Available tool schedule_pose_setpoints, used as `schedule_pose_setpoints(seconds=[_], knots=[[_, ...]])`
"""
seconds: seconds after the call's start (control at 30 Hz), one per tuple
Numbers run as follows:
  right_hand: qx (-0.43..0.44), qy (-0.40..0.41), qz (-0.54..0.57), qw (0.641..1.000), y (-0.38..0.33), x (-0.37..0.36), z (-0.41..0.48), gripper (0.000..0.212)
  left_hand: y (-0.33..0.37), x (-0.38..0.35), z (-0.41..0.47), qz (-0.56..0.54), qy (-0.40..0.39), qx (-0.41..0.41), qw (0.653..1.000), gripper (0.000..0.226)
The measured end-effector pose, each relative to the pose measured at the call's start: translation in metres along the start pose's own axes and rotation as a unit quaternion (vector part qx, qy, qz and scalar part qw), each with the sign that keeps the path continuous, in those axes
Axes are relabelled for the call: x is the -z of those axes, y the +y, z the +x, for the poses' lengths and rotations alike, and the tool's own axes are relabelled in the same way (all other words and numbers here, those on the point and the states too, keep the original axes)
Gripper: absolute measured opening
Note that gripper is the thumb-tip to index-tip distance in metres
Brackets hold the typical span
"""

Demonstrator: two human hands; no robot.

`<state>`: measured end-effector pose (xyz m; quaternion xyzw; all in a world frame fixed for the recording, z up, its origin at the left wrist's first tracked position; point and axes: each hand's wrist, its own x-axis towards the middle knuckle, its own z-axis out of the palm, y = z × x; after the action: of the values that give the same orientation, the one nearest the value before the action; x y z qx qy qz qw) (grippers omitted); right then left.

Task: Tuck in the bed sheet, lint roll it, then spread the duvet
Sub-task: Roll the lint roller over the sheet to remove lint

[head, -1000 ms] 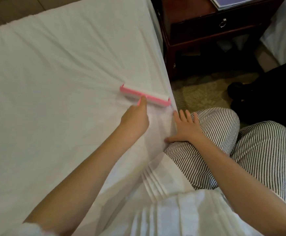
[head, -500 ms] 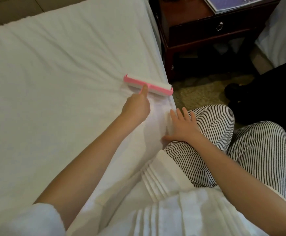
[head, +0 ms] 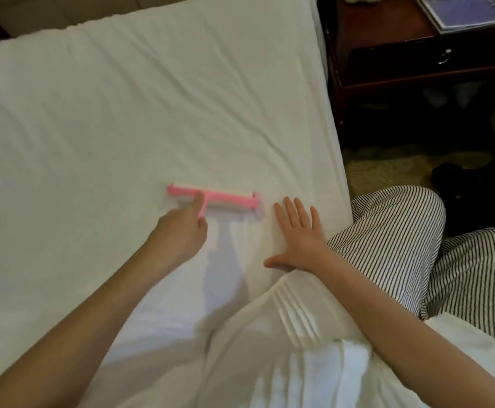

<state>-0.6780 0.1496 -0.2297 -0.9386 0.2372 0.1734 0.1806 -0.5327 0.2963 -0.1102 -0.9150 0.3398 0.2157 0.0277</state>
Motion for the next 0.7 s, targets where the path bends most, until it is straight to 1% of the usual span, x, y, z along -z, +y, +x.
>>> schedule_pose_setpoints(seconds=[0.13,0.23,0.3,0.43,0.5,0.57,0.7], knots=[[-0.023,0.004,0.054,0.998,0.006,0.001,-0.002,0.114,0.018,0.009,0.067,-0.071,0.04,-0.01,0.997,0.058],[-0.031,0.004,0.074,0.997,0.007,0.003,-0.002,0.111,0.028,0.015,0.075,-0.074,0.026,-0.014,0.997,0.057],[-0.04,-0.004,0.085,0.996,0.008,0.004,-0.001,0.111,0.024,0.011,0.048,-0.047,0.003,-0.006,0.999,0.058],[-0.048,-0.02,0.102,0.993,0.004,0.007,0.003,0.111,0.005,-0.026,-0.053,0.046,-0.054,-0.024,0.997,0.065],[-0.046,-0.022,0.108,0.993,0.002,0.007,0.005,0.111,0.001,-0.033,-0.071,0.056,-0.066,-0.027,0.996,0.064],[-0.044,-0.019,0.113,0.992,0.001,0.006,0.005,0.109,0.002,-0.025,-0.05,0.052,-0.052,-0.031,0.997,0.063],[-0.037,-0.015,0.121,0.992,0.004,0.006,0.001,0.104,0.016,0.001,0.041,-0.019,0.017,-0.032,0.999,0.059]])
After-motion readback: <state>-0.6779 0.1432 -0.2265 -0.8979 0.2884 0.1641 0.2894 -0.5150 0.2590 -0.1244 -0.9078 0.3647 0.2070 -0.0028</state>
